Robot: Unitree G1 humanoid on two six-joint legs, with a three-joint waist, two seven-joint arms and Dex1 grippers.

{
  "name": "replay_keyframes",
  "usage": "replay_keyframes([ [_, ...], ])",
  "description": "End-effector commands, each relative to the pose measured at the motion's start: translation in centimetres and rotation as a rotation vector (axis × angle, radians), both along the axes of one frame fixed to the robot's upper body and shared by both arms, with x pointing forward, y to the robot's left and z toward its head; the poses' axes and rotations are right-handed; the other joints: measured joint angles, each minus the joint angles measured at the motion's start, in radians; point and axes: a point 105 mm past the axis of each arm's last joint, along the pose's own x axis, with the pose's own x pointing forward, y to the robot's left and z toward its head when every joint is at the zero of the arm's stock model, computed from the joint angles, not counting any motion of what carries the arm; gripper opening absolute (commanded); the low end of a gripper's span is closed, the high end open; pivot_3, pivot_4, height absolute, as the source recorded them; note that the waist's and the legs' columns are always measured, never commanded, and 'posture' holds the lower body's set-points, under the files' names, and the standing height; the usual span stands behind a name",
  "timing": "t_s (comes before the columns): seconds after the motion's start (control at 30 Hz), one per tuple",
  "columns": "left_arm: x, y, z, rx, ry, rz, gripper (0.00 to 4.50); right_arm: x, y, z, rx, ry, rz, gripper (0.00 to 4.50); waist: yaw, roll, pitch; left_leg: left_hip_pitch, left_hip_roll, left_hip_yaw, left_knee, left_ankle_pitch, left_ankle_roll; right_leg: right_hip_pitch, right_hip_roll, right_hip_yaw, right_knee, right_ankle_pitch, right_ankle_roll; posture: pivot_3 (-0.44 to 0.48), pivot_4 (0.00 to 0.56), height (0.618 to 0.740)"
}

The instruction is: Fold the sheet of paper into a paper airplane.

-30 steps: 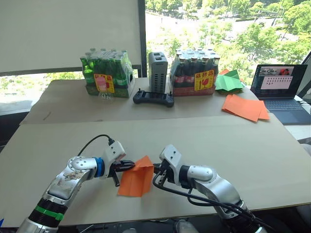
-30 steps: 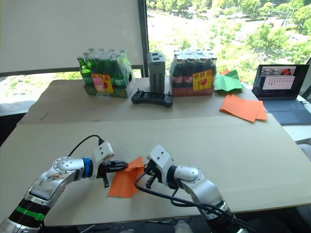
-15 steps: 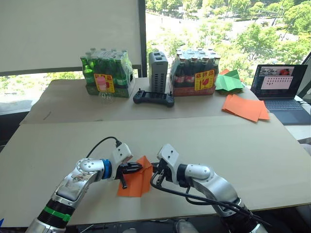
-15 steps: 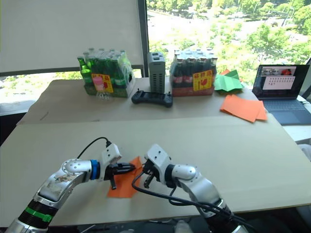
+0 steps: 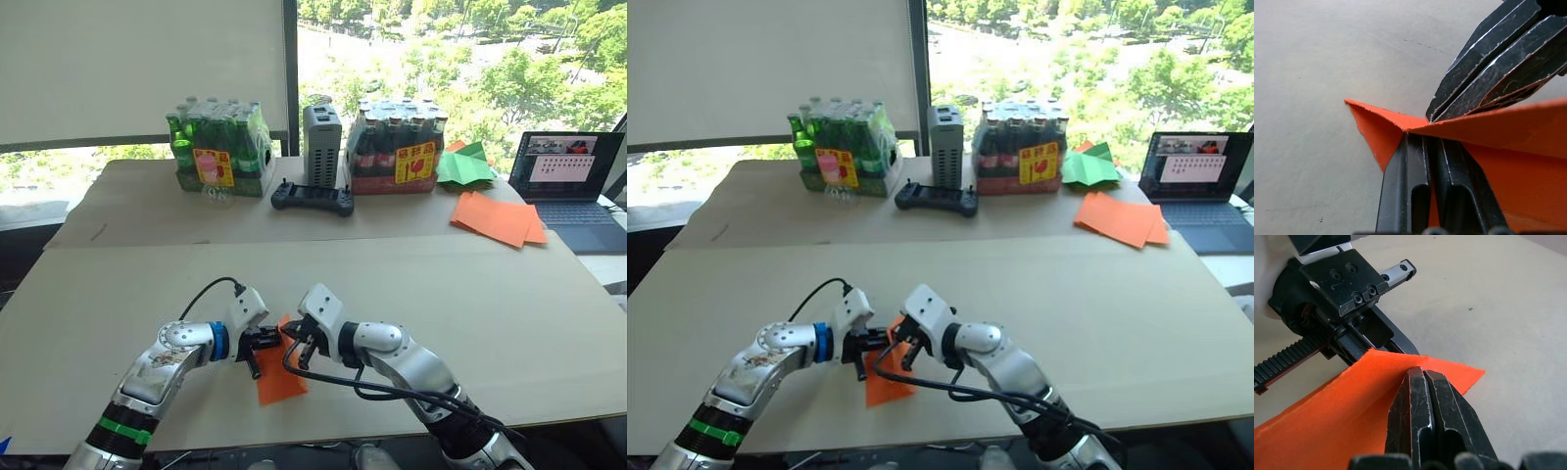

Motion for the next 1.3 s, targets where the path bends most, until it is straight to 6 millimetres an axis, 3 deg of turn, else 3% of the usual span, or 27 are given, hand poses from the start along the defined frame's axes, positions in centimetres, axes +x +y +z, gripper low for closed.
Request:
replay_keyframes([
  [0.03,-0.1,2.1,0.3,0.031,0.001,0.058,0.28,-0.3,0.7,-0.1,0.004,-0.011,0.029,0.00,-0.005,0.000,0.000,0.000,0.000,0.000,0.000,0.000,0.000,0.000,0.000,0.000,0.000,0.000,0.000,0.000,0.150,0.723],
  [0.43,-0.3,4.2,1.3,0.036,-0.024,0.130,0.28,-0.4,1.2,-1.1,-0.026,0.002,0.059,0.00,-0.004,0.000,0.000,-0.001,0.000,0.000,0.000,0.000,0.000,-0.001,0.000,0.000,0.000,0.002,-0.003,0.000,0.150,0.723],
  [0.57,-0.3,4.8,3.4,0.019,-0.072,0.142,0.28,-0.4,1.1,-1.8,-0.051,0.012,0.060,0.00,-0.004,0.000,0.000,-0.001,0.001,0.000,0.000,0.000,0.000,-0.002,0.001,0.000,0.000,0.001,-0.002,0.000,0.150,0.723],
  [0.7,-1.1,3.8,5.6,-0.052,-0.098,0.109,0.28,-0.3,1.0,-2.0,-0.057,0.017,0.053,0.00,-0.002,0.000,0.000,-0.001,0.001,0.000,0.000,0.000,0.000,-0.002,0.000,0.000,0.000,0.001,-0.002,0.000,0.150,0.723],
  [0.87,-2.8,2.4,3.7,-0.063,-0.013,0.058,0.28,-0.2,1.1,-1.9,-0.056,0.016,0.055,0.00,-0.004,0.000,0.000,0.000,0.000,0.001,0.000,0.000,0.000,-0.002,0.000,0.000,0.000,0.001,-0.002,0.000,0.150,0.723],
  [1.1,-2.4,4.3,-1.5,0.061,0.046,0.145,0.28,0.0,1.0,-1.6,-0.052,0.008,0.052,0.00,-0.001,0.000,0.000,0.000,0.001,0.001,0.000,0.000,0.000,-0.002,0.001,0.000,0.000,0.001,-0.002,0.000,0.150,0.723],
  [1.3,-2.6,3.3,-1.8,0.049,0.033,0.102,0.28,-0.1,1.0,-1.3,-0.046,-0.003,0.054,0.00,0.004,0.000,0.000,0.001,0.000,0.000,0.000,0.000,0.000,0.001,0.000,0.000,0.000,0.001,-0.001,0.000,0.150,0.723],
])
